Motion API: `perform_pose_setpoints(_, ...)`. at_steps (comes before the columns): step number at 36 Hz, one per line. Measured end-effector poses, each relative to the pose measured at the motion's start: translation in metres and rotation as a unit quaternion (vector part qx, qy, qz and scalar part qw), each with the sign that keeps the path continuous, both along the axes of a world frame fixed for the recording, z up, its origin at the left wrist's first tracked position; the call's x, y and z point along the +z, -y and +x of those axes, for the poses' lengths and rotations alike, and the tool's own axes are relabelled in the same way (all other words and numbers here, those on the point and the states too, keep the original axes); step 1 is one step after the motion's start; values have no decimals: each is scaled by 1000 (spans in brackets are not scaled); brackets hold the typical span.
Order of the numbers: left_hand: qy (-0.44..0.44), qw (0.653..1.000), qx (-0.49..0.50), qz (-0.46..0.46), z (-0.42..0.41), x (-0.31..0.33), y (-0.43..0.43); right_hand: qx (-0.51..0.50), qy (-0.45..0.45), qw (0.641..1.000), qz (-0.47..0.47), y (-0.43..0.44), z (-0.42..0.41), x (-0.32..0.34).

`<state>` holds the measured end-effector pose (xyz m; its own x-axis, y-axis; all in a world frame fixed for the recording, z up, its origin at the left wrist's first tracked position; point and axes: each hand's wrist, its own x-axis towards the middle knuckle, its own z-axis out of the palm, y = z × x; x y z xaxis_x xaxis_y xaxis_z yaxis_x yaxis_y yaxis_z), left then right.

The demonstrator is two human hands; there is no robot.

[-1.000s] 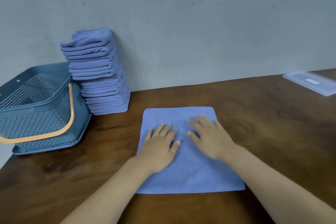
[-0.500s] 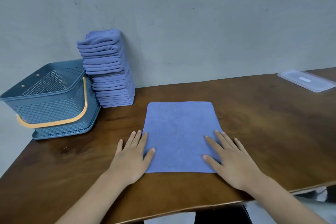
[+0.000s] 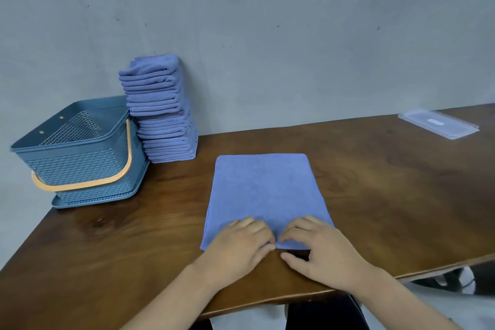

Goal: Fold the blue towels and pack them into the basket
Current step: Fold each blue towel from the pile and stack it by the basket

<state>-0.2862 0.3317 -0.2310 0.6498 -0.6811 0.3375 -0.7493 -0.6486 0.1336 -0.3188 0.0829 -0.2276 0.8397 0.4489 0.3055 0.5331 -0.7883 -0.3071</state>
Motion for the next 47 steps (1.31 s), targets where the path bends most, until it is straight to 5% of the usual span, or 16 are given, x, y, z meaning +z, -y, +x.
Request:
perform_pose_setpoints(7, -17, 999, 40, -12, -6, 2, 8, -47, 47, 998, -16, 10, 8, -6)
perform_pose_setpoints(12, 54, 996, 64, -7, -2, -8, 17, -61, 24, 998, -21, 37, 8, -7)
perform_pose_setpoints(20, -55, 987, 128, -79, 5, -4, -72, -112, -98, 974, 171, 69, -4, 15)
perform_pose_setpoints(26, -194, 942, 155, -226, -5, 22, -86, -113, -142, 935, 306, 62, -2, 28)
perform_pose_setpoints(36, -260, 852, 145, -431, 50, 80, -61, -144, -145, 859, 469, 51, 62, 69)
perform_pose_setpoints(47, -339, 782, 280, -443, 200, 66, -36, -241, -214, 828, 459, 55, 209, 41)
